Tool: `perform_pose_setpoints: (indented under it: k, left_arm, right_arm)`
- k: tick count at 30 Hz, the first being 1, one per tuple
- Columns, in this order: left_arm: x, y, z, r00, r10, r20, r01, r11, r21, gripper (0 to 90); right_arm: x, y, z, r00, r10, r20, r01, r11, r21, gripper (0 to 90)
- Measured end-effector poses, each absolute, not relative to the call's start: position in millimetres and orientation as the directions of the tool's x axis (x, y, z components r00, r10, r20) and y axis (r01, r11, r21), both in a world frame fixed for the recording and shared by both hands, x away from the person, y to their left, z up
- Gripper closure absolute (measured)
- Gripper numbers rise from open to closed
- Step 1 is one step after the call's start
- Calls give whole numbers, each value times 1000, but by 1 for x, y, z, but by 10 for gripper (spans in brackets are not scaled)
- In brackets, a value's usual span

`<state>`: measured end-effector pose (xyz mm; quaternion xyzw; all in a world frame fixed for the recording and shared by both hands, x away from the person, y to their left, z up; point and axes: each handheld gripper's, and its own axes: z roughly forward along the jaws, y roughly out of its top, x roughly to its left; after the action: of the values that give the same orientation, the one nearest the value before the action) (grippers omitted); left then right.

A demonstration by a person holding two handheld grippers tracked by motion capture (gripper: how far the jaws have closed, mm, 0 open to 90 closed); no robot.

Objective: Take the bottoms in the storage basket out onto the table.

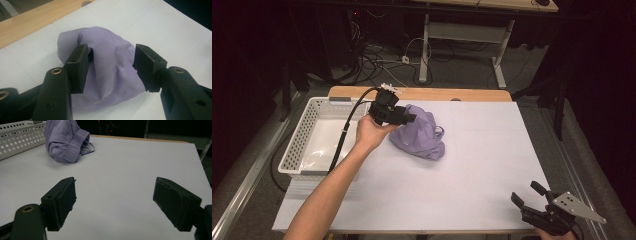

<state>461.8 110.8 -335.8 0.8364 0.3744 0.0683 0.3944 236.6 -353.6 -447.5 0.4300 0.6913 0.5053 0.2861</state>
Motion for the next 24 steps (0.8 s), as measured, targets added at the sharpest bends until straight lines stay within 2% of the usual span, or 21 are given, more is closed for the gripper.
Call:
perform_pose_setpoints:
  k: [24]
  left_arm:
    - [449,132,-331,706,687,-170,560,-396,727,445]
  right_arm:
    - [237,-354,-448,-465,885,43,308,116,944,193]
